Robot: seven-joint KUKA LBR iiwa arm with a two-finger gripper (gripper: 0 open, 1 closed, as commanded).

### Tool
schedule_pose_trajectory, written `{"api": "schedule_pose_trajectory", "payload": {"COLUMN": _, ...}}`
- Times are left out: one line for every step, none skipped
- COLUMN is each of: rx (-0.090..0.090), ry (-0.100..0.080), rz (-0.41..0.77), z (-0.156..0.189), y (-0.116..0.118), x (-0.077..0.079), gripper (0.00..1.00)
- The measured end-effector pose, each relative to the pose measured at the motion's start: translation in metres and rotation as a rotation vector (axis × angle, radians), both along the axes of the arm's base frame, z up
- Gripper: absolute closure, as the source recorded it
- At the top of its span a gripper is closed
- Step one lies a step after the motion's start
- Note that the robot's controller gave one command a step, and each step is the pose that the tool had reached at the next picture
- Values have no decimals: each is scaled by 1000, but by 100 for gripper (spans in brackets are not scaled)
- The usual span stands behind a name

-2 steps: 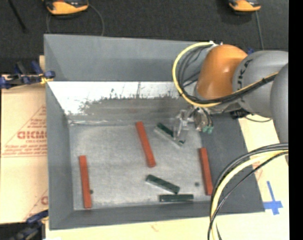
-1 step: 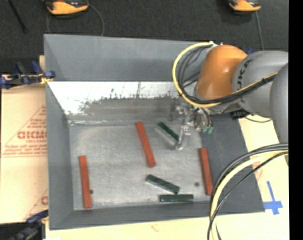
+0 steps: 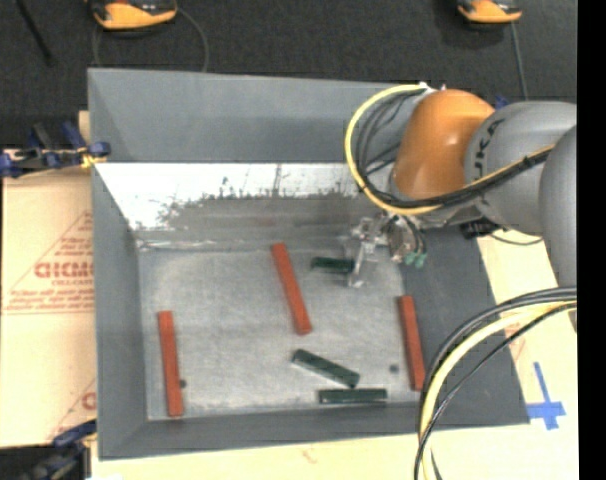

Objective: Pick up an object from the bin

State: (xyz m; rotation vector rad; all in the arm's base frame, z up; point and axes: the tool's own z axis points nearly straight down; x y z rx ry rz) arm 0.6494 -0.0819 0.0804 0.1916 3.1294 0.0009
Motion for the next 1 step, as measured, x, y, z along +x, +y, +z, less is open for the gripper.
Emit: {"api": "schedule_pose_trajectory", "payload": {"rx": -4, "ry": -8, "rz": 73, "z": 138, "y": 10, "x": 2, "gripper": 100}}
